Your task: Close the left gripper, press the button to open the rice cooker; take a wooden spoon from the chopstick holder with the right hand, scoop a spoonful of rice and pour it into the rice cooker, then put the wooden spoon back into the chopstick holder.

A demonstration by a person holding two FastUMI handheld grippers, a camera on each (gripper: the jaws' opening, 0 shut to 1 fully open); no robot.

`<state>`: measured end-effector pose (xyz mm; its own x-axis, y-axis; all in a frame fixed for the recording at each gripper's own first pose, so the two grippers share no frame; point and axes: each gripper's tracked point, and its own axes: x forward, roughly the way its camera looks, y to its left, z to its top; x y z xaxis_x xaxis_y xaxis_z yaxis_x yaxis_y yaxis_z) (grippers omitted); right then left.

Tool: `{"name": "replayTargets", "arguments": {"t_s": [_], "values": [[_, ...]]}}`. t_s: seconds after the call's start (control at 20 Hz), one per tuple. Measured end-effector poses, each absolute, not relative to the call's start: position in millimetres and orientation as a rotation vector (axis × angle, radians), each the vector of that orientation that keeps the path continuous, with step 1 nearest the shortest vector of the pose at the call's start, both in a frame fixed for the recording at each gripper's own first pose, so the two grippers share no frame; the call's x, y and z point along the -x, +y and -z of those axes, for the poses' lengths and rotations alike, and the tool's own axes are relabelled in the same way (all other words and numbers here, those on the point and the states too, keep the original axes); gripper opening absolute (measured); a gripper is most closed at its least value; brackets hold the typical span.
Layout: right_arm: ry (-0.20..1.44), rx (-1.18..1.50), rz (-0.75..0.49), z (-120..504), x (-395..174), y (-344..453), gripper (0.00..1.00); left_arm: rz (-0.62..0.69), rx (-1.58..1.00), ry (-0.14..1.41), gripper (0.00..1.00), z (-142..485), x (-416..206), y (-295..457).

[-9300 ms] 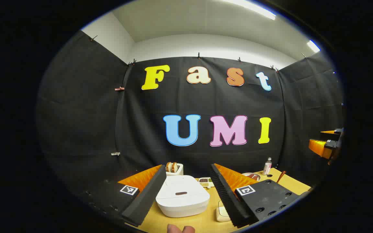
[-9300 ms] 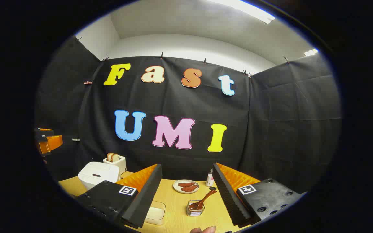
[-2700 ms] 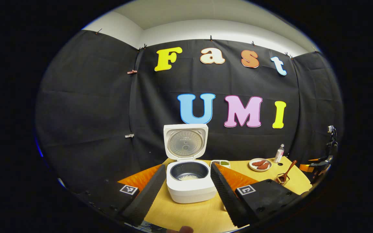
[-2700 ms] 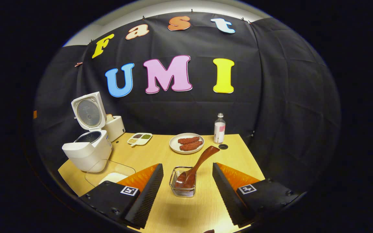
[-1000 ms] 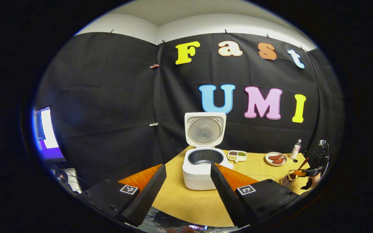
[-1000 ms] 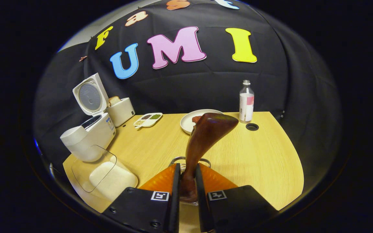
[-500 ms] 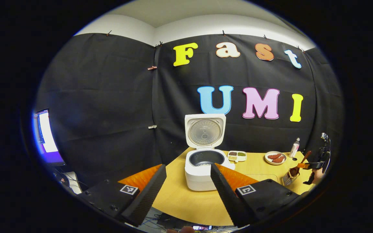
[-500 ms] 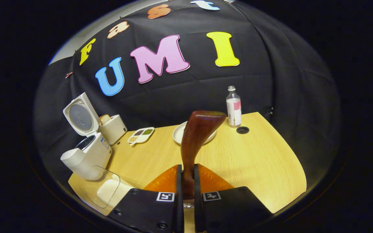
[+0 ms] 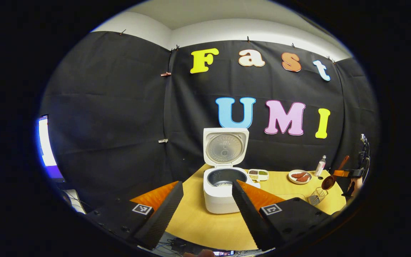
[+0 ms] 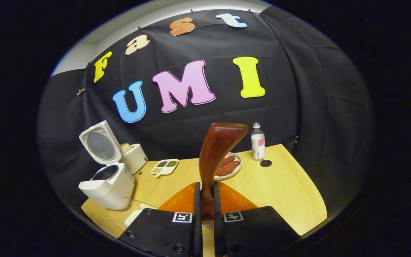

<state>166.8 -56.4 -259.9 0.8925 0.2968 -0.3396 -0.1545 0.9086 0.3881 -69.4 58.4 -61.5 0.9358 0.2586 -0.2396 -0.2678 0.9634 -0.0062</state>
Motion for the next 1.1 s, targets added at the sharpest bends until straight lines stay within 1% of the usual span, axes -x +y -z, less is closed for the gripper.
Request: {"name": "replayTargets", "arguments": {"t_s": [0.15,0.35,0.4,0.45,0.5,0.65,0.9,1.1], "values": [[0.39,-0.384,-0.286,236,-144,-14,0.17,-0.249,0.05,0.238,0.95,66,70,70],[0.406,-0.353,-0.352,231,-121,52,0.16,-0.224,0.04,0.235,0.95,70,70,86],[0.417,-0.334,-0.358,236,-117,67,0.17,-0.219,0.034,0.235,0.95,71,70,90],[0.437,-0.309,-0.36,243,-113,81,0.12,-0.215,0.028,0.235,0.95,72,69,94],[0.455,-0.283,-0.363,252,-110,94,0.17,-0.211,0.022,0.234,0.95,72,67,97],[0.502,-0.193,-0.371,279,-106,128,0.17,-0.197,0.022,0.239,0.95,77,61,103],[0.572,-0.003,-0.352,328,-107,147,0.17,-0.182,0.033,0.247,0.95,84,47,112],[0.626,0.05,-0.344,359,-100,158,0.17,-0.177,0.039,0.256,0.95,92,36,120]]}}
